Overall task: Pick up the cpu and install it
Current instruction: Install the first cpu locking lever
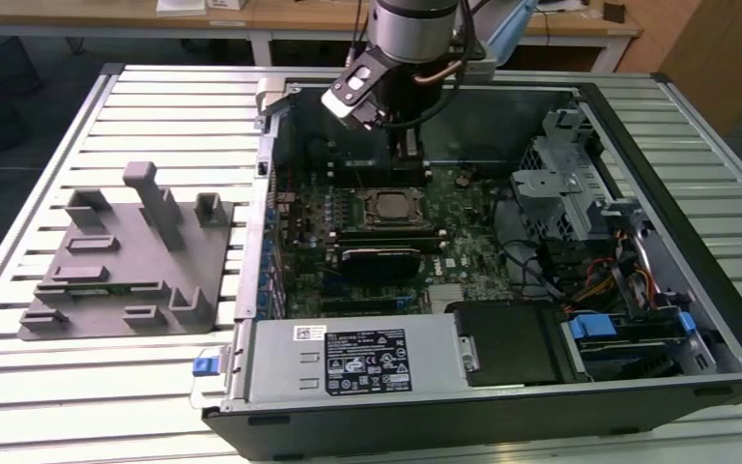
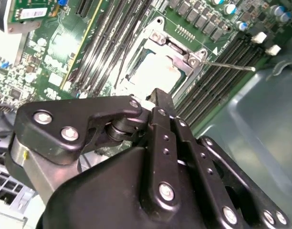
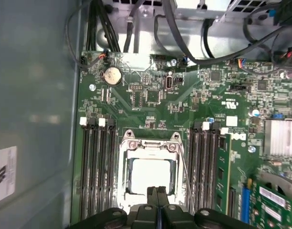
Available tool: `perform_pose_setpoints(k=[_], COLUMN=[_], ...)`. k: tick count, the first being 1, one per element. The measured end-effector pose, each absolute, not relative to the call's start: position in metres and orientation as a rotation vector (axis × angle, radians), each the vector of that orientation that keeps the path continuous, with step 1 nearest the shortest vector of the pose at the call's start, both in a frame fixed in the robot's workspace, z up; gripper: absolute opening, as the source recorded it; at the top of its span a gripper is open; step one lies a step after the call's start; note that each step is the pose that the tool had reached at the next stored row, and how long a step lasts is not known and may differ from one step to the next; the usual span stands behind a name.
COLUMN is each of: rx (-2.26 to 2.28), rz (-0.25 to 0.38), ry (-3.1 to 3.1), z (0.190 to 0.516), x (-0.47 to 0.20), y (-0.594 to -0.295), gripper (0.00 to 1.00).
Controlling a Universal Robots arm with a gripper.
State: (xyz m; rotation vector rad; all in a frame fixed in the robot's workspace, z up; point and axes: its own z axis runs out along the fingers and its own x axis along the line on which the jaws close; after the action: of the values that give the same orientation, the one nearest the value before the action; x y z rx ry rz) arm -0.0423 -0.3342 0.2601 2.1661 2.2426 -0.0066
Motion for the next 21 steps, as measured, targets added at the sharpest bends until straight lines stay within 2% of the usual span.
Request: perform_pose_setpoints(k=[21], rx=[1.782], rz=[-0.002], ry=[2.557], z=[0.2599], x=[-0.0439], y=[-0.3342], gripper=[0.11])
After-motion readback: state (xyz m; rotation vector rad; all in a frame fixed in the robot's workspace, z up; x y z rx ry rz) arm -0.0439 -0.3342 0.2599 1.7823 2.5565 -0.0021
